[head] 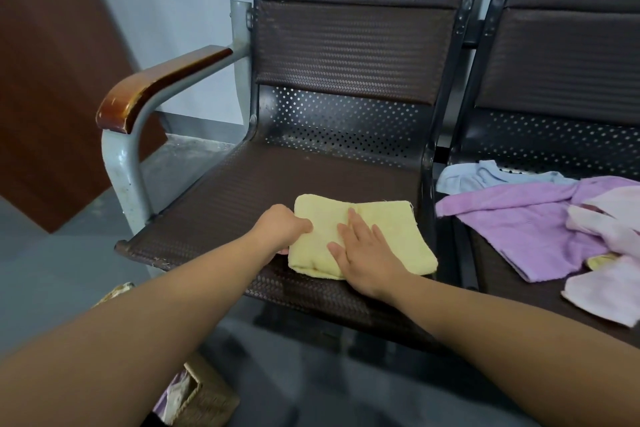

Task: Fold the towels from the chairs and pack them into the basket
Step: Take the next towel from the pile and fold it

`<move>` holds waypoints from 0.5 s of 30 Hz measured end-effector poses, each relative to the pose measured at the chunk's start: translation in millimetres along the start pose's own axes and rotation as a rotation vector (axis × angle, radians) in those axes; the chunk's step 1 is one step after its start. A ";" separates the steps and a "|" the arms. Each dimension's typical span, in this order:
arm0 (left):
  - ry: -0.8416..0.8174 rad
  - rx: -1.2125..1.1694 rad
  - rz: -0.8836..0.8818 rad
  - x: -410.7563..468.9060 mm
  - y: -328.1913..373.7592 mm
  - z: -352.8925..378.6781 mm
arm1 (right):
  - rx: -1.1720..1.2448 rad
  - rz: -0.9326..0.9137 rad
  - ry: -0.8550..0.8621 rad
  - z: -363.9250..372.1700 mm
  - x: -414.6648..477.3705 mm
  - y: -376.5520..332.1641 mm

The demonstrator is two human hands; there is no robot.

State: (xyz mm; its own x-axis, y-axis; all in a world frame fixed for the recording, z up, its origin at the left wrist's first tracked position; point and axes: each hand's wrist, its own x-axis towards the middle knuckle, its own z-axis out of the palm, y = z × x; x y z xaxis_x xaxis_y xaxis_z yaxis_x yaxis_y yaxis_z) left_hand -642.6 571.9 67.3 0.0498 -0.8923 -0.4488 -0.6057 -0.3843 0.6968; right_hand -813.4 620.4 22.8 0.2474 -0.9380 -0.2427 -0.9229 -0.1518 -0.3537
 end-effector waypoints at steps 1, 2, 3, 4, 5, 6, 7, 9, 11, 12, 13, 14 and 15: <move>0.011 -0.010 0.007 -2.7 1.3 -2.1 | 0.014 -0.003 -0.013 -0.3 2.1 -2.8; 0.030 -0.015 0.018 -4.0 1.9 -5.2 | 0.051 -0.001 -0.032 -1.8 3.5 -7.1; 0.059 -0.026 0.030 -5.2 2.0 -8.6 | 0.114 -0.004 -0.046 -4.1 4.2 -12.3; 0.095 -0.043 0.043 -5.3 2.3 -11.9 | 0.199 -0.017 -0.051 -6.9 4.1 -18.0; 0.129 -0.069 0.054 -6.7 3.4 -15.8 | 0.298 -0.029 -0.049 -9.9 2.9 -23.5; 0.150 -0.098 0.071 -7.7 4.8 -18.5 | 0.418 -0.026 -0.040 -11.7 2.3 -28.4; 0.161 -0.114 0.086 -9.3 8.5 -20.1 | 0.559 0.003 -0.025 -13.5 2.1 -31.9; 0.172 -0.107 0.125 -13.9 17.4 -18.8 | 0.862 0.132 0.016 -16.9 5.8 -34.9; 0.167 -0.082 0.181 -20.0 27.5 -11.0 | 1.140 0.299 0.074 -24.5 8.0 -29.8; 0.153 -0.079 0.210 -22.4 32.4 -4.6 | 1.286 0.369 0.108 -29.7 7.7 -23.4; 0.111 -0.098 0.240 -24.0 36.6 1.9 | 1.408 0.420 0.147 -36.4 5.9 -15.6; 0.033 -0.150 0.264 -25.8 40.7 9.0 | 1.474 0.451 0.185 -42.2 3.7 -4.9; -0.073 -0.214 0.270 -28.5 44.3 14.6 | 1.476 0.459 0.216 -47.7 0.9 5.4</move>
State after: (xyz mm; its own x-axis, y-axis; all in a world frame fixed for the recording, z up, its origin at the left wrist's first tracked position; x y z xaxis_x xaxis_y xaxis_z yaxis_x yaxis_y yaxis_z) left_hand -682.5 583.7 102.8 -0.1511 -0.9522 -0.2655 -0.4085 -0.1844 0.8939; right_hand -832.3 603.9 63.8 -0.1291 -0.8618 -0.4905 0.2235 0.4566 -0.8611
